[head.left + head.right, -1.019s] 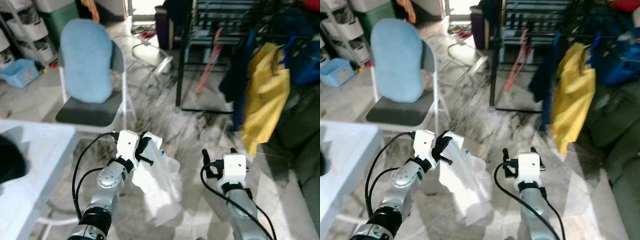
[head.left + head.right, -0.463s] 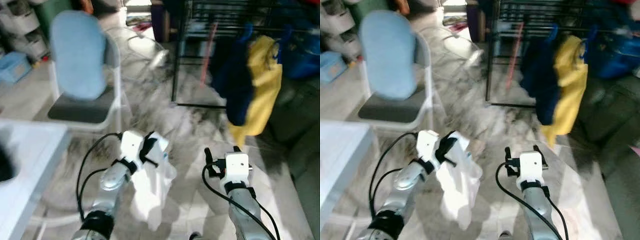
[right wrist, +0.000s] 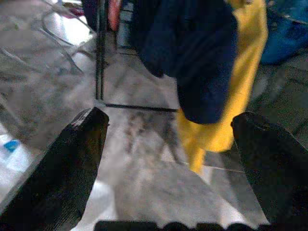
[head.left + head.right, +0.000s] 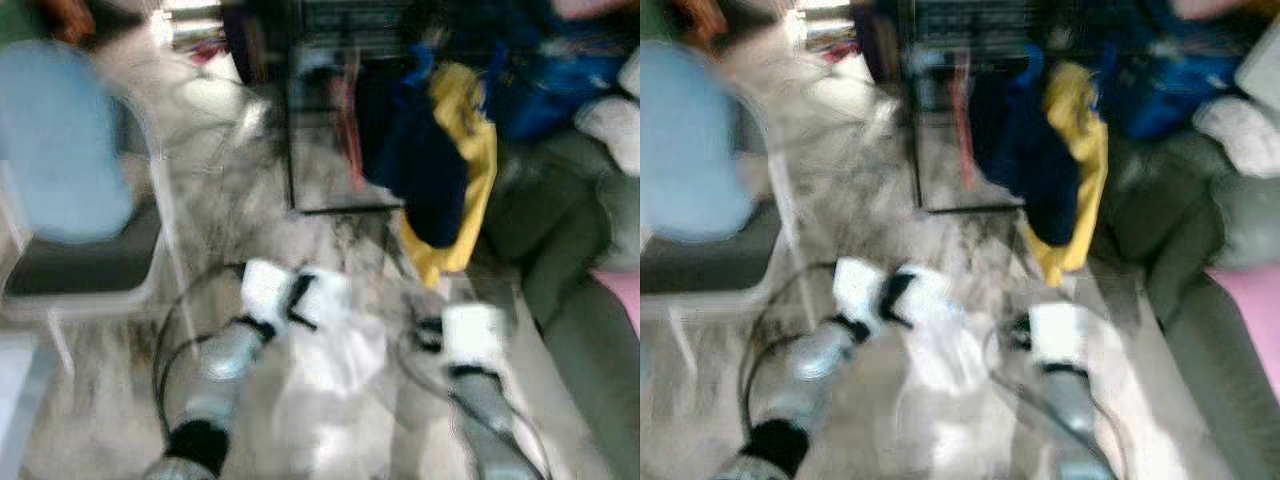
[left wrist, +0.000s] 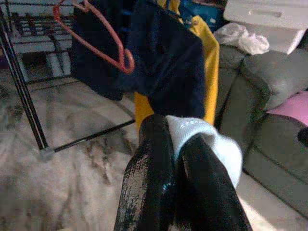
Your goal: Hang hanger
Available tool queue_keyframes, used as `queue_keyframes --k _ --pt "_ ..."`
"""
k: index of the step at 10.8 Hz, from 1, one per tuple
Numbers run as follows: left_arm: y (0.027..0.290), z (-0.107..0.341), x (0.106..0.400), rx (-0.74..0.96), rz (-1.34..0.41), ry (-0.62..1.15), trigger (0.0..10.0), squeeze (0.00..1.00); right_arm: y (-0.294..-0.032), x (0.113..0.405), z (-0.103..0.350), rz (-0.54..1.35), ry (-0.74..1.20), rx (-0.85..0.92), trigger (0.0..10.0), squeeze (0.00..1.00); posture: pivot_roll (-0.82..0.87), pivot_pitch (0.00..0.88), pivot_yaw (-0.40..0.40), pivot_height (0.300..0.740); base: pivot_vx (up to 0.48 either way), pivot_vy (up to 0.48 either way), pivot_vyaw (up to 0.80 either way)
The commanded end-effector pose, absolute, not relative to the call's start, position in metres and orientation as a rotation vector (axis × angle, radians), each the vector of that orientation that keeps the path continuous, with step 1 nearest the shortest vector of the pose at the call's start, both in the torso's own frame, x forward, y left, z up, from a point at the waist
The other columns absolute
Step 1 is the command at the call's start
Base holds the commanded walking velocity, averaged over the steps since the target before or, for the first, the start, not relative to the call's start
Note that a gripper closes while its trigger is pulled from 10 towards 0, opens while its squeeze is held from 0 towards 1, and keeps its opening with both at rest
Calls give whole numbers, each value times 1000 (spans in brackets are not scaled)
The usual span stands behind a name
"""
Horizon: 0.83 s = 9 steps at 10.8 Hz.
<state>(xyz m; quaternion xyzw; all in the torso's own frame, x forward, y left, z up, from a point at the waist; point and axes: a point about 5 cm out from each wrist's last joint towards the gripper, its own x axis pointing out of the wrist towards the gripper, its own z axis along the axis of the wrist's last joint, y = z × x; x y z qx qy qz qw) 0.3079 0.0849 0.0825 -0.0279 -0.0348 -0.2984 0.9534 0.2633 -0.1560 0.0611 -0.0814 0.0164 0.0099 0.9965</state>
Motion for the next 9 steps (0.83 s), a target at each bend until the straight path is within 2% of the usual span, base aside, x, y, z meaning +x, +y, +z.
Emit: queue_keyframes --k 1,2,4,9 --pt "74 91 308 -68 -635 -111 10000 0 -166 262 62 -11 33 -190 10000 0 -228 152 59 740 371 0 0" --pt "75 91 308 -72 -631 -108 10000 0 -164 261 62 -6 33 -196 10000 0 -228 153 61 740 356 0 0" --pt "77 91 308 -66 -630 -105 10000 0 -164 260 61 -7 36 -196 10000 0 -228 157 63 740 338 261 0" --pt "80 89 308 -56 -628 -95 10000 0 -164 261 62 -9 30 -204 10000 0 -226 154 69 740 284 371 0"
